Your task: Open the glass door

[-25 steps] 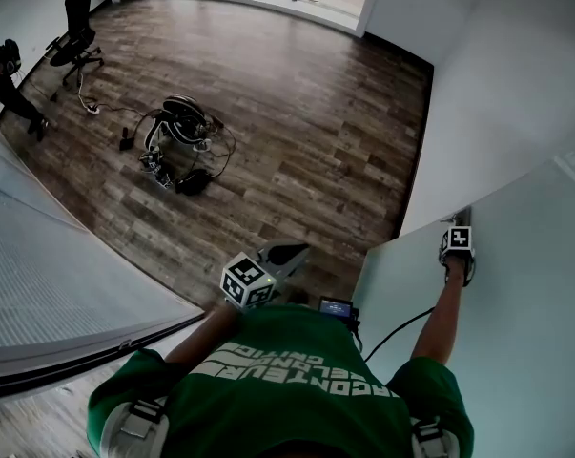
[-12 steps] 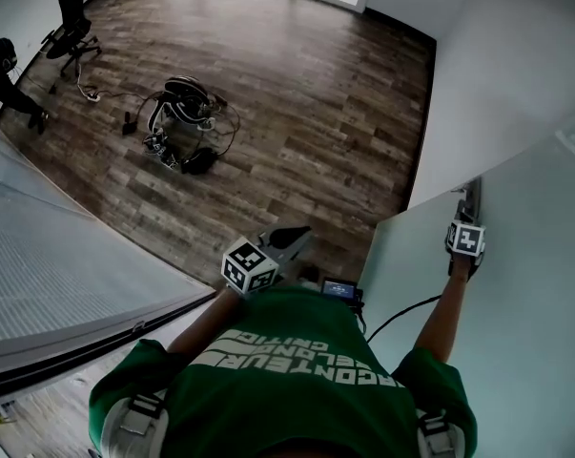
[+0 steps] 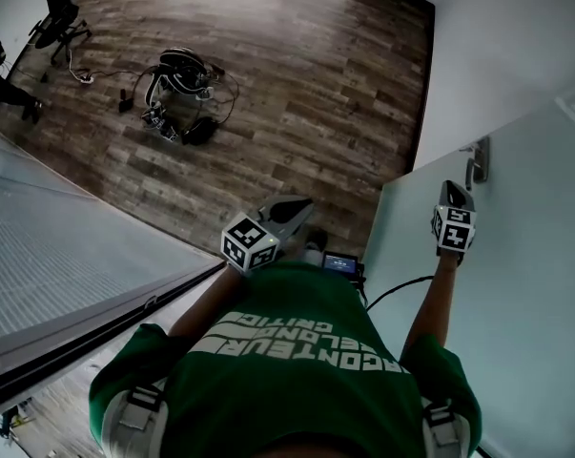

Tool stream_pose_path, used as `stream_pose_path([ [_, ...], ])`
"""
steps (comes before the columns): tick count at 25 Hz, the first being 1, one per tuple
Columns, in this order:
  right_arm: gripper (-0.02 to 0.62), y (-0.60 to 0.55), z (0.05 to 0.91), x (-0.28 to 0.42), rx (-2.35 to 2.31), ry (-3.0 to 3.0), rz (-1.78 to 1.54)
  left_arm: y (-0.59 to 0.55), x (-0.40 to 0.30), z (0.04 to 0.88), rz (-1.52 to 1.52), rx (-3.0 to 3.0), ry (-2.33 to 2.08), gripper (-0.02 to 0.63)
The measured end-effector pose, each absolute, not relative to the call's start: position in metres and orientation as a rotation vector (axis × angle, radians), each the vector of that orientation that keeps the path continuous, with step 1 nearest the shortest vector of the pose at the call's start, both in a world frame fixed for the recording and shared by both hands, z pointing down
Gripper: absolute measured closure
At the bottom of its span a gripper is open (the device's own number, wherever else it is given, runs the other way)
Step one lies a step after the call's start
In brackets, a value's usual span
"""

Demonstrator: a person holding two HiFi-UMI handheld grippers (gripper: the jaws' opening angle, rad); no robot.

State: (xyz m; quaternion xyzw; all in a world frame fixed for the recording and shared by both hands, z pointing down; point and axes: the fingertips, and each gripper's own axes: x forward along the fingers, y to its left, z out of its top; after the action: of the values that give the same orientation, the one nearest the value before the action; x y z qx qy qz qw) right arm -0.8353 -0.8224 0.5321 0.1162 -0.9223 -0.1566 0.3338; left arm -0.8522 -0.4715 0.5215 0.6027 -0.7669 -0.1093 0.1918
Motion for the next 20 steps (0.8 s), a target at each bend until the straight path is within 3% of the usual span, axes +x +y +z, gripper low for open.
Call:
stream_pose_path([
  [20,0.602,-0.582,0.520,-0.819,-0.134,-2.583,-0.496,-0.412,-0.840,0.522,-0.326,1.637,-2.218,0.591],
])
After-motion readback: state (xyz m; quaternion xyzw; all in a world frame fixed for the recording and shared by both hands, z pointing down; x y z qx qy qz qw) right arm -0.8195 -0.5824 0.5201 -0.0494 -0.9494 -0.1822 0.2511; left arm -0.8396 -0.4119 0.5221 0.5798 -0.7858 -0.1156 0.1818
